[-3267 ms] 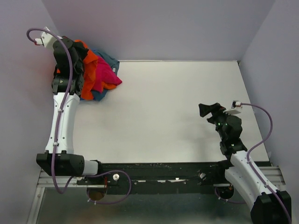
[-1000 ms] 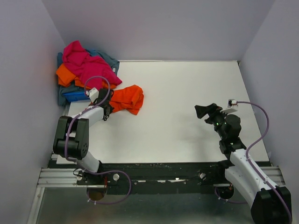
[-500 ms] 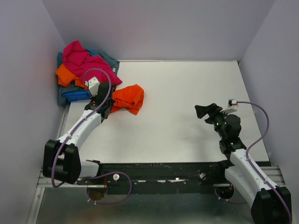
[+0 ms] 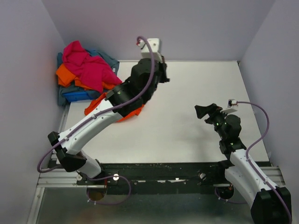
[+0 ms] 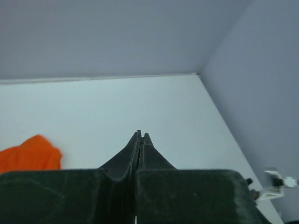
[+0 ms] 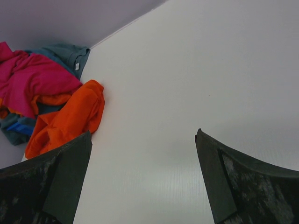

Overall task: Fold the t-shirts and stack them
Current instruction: Move the tshirt to the center of the board

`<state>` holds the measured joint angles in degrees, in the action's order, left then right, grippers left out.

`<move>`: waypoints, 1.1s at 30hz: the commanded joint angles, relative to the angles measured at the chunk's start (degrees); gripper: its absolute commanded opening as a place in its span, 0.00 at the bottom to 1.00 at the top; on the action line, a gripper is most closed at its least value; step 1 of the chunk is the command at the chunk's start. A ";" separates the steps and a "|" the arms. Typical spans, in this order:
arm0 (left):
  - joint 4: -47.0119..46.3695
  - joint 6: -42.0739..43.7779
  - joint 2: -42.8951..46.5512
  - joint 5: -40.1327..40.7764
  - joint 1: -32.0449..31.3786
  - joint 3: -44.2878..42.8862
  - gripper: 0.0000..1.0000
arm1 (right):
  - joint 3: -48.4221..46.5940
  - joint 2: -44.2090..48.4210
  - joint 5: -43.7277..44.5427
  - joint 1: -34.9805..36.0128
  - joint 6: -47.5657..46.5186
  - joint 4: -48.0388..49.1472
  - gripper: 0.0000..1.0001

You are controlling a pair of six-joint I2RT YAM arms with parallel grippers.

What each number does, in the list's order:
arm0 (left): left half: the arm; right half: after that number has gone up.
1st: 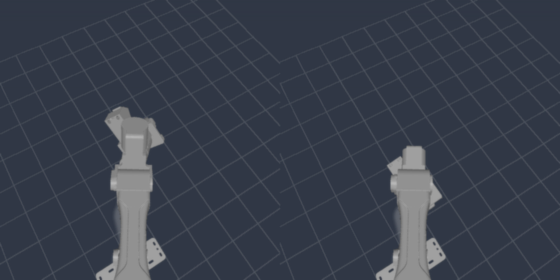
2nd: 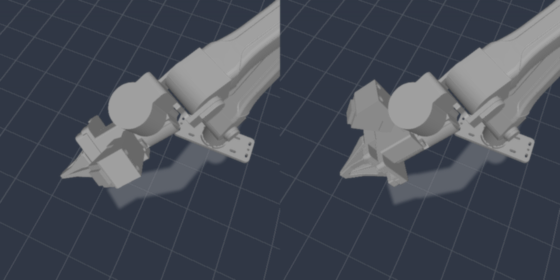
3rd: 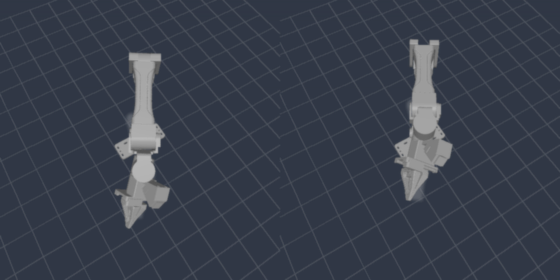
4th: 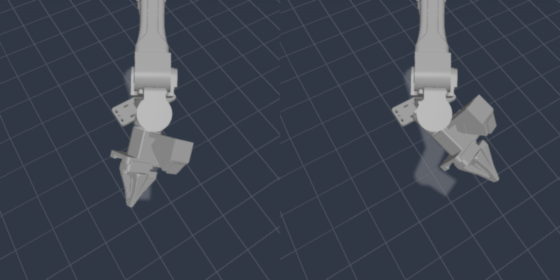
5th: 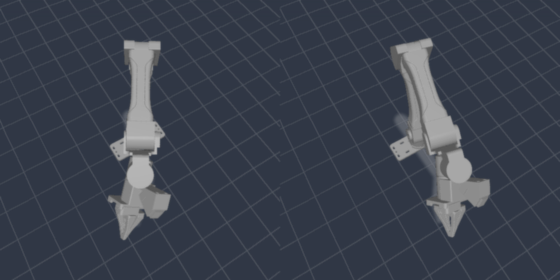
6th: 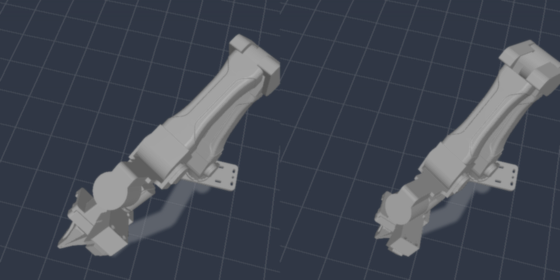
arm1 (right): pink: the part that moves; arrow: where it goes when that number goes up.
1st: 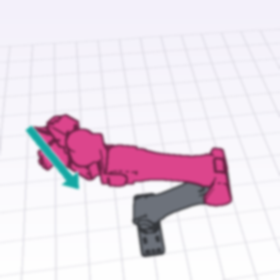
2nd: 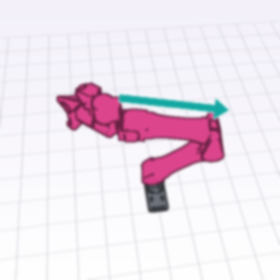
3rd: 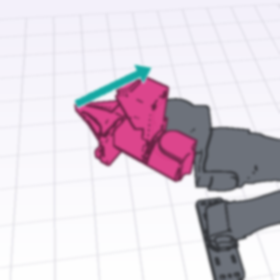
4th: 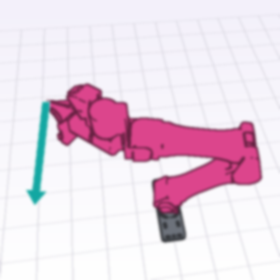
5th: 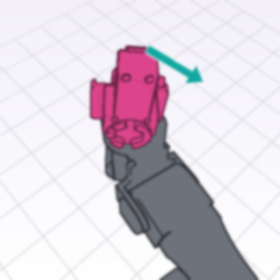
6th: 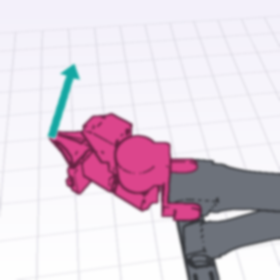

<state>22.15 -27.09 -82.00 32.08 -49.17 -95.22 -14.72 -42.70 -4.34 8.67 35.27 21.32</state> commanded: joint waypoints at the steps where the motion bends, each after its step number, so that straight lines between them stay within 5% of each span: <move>1: 9.37 13.90 -10.44 8.08 -10.85 -24.86 0.00 | 0.13 1.65 -0.23 -0.14 -1.60 1.09 1.00; 3: 15.96 10.85 -13.00 9.66 -10.08 -33.16 0.00 | 0.22 1.83 -1.11 -0.14 -2.13 1.44 1.00; 5: 18.01 8.38 -11.71 13.25 -8.93 -30.58 0.00 | -0.04 1.83 -0.94 -0.14 -1.96 0.92 1.00; 6: 16.97 7.41 -10.13 16.15 -8.67 -25.24 0.07 | -0.13 1.83 -0.93 -0.14 -2.04 0.65 1.00; 9: 12.93 1.72 -2.67 17.95 -5.69 -6.71 0.57 | -0.05 1.83 -0.93 -0.14 -1.69 0.83 1.00; 14: 6.08 -6.04 9.29 6.69 6.17 18.80 0.77 | -0.04 1.74 -0.94 -0.14 -1.60 0.65 1.00; 23: 3.34 -6.75 7.57 2.30 13.57 33.16 0.86 | 0.39 1.83 -0.85 -0.14 -1.52 1.18 1.00; 33: 7.99 -2.09 -14.49 -0.09 15.33 24.12 0.88 | 0.48 1.83 -0.58 -0.14 -1.34 1.27 1.00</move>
<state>27.66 -31.22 -91.24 33.74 -33.85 -67.59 -14.72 -41.23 -4.49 8.67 34.44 21.39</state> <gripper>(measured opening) 0.875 0.998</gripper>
